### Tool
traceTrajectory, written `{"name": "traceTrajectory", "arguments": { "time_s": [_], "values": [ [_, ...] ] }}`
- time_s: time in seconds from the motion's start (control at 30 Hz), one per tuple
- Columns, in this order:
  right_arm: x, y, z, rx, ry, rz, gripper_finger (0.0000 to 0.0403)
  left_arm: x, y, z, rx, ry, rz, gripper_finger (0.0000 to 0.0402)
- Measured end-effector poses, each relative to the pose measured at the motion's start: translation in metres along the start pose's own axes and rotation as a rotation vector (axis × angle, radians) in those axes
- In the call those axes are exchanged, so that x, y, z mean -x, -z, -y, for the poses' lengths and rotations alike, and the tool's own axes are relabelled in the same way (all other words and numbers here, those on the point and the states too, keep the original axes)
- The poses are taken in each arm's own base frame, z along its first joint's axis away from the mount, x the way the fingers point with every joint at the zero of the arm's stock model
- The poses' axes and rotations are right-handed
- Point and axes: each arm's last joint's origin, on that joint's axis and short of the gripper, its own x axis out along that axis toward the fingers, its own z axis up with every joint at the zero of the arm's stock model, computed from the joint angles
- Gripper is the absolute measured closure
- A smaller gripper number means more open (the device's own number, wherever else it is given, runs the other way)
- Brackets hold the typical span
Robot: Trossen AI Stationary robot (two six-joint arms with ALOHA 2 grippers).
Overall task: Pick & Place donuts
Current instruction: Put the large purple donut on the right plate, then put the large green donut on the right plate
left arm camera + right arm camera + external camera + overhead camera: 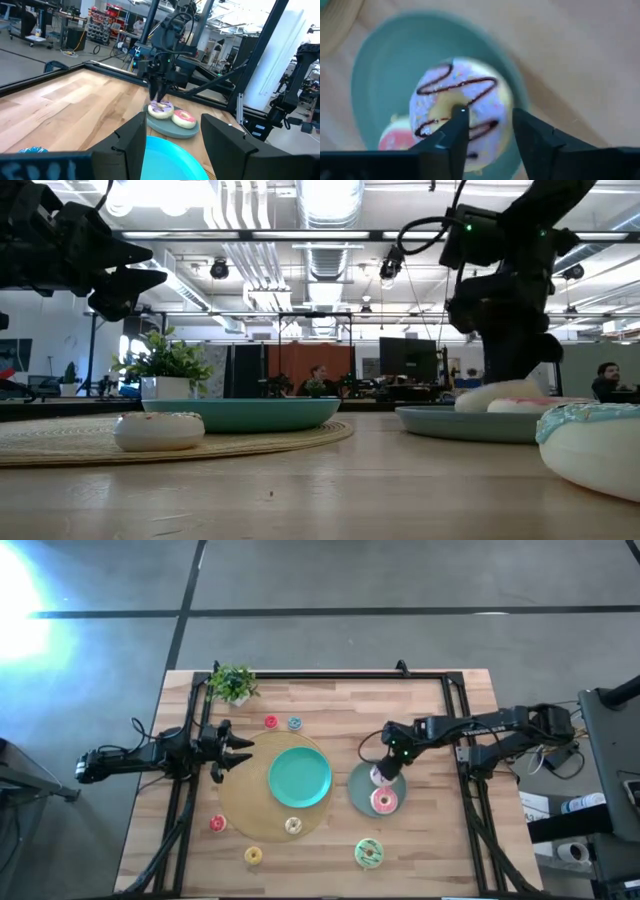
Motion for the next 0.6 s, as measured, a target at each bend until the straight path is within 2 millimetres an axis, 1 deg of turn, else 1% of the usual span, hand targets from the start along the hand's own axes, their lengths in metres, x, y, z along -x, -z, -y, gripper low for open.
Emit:
{"name": "traceTrajectory", "arguments": {
  "time_s": [0.1, 0.2, 0.37, 0.43, 0.5, 0.6],
  "values": [
    [0.009, -0.002, -0.001, -0.001, 0.085, 0.076, 0.0211, 0.000, 0.000, 0.000, 0.000, 0.000, 0.000, 0.0239],
    [0.019, -0.002, -0.001, 0.009, 0.177, 0.120, 0.0186, 0.000, 0.000, 0.000, 0.000, 0.000, 0.000, 0.0239],
    [0.029, -0.001, -0.002, 0.133, 0.209, 0.110, 0.0158, 0.000, 0.000, 0.000, 0.000, 0.000, 0.000, 0.0239],
    [0.034, 0.002, -0.007, 0.225, 0.153, 0.094, 0.0150, 0.000, 0.000, 0.000, 0.000, 0.000, 0.000, 0.0239],
    [0.039, 0.007, -0.017, 0.341, 0.021, 0.057, 0.0145, 0.000, 0.000, 0.000, 0.000, 0.000, 0.000, 0.0239],
    [0.036, 0.022, -0.029, 0.492, -0.146, -0.083, 0.0143, 0.000, 0.000, 0.000, 0.000, 0.000, 0.000, 0.0239]
  ]
}}
